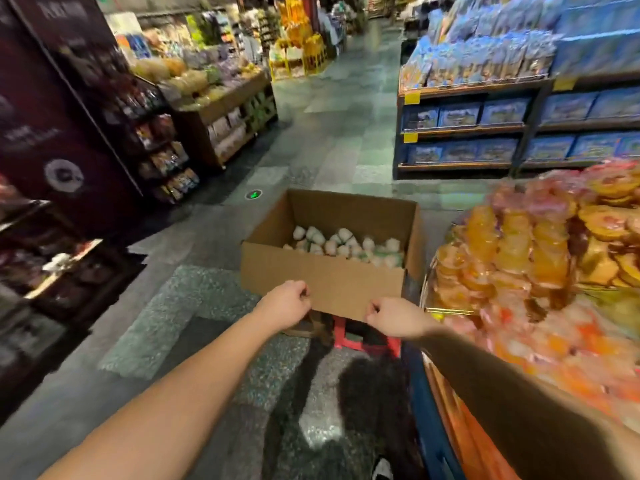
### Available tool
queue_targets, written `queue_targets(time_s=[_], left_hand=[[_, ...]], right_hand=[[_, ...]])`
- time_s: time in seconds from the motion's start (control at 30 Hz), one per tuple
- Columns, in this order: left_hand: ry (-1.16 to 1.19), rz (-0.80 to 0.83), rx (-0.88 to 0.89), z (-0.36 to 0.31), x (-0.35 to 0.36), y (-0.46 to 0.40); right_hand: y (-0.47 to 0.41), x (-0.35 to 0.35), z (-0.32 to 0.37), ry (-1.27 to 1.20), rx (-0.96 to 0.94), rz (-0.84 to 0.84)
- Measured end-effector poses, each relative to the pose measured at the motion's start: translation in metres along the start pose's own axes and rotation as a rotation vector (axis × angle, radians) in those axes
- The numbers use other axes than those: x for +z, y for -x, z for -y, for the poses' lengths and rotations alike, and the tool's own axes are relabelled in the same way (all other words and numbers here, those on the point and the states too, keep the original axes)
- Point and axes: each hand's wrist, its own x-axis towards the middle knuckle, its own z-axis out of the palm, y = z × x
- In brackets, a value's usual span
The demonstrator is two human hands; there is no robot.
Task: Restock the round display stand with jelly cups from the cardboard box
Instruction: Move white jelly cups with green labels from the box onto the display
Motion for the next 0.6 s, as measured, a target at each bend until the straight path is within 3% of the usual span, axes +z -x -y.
queue_targets(time_s=[0.27, 0.6], left_hand=[[0.166, 0.141, -0.089, 0.015, 0.002, -0.134], [0.260, 0.251, -0.095, 0.040, 0.011, -0.276]], right_hand=[[-0.127, -0.021, -0.021, -0.027, 0.044, 0.098], [-0.231, -0.012, -0.050, -0.159, 0.210, 0.047]])
